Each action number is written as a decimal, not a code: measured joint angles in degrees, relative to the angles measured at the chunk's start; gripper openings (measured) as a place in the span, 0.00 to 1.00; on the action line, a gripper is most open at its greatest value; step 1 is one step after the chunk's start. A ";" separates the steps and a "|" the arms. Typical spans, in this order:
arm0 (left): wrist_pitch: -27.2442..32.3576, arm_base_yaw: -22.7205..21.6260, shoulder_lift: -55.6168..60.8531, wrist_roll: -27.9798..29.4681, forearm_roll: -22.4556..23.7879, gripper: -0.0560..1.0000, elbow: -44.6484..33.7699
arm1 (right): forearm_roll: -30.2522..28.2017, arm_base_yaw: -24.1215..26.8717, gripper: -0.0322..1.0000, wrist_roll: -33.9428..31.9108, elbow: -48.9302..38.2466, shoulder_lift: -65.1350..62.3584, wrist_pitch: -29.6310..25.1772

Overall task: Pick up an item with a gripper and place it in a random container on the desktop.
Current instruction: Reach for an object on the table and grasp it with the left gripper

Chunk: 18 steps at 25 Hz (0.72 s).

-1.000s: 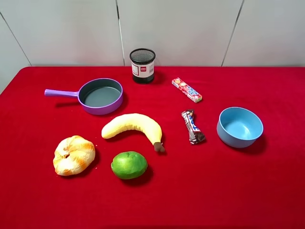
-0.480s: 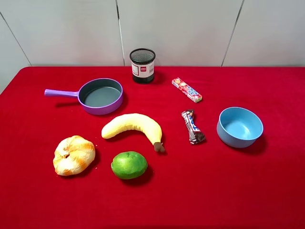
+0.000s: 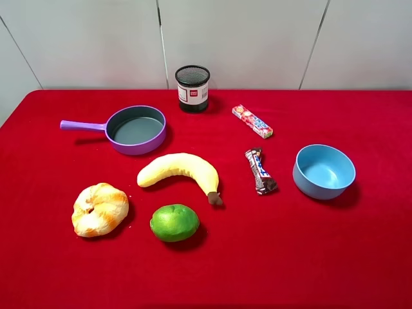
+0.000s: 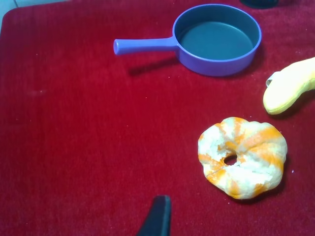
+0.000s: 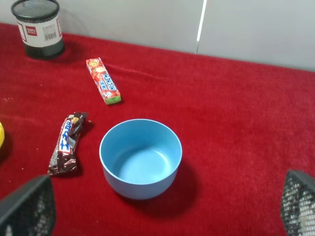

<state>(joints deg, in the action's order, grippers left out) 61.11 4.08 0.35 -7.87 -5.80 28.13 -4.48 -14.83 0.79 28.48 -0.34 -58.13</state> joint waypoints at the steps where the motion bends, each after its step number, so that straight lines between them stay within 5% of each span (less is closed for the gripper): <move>1: 0.00 0.00 0.00 0.00 0.00 0.81 0.00 | 0.00 0.00 0.70 0.00 0.00 0.00 0.00; 18: 0.00 0.00 0.00 0.00 0.00 0.81 0.00 | 0.00 0.00 0.70 0.00 0.00 0.00 0.00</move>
<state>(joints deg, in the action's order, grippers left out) 61.11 4.08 0.35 -7.87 -5.80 28.13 -4.48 -14.83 0.79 28.48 -0.34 -58.13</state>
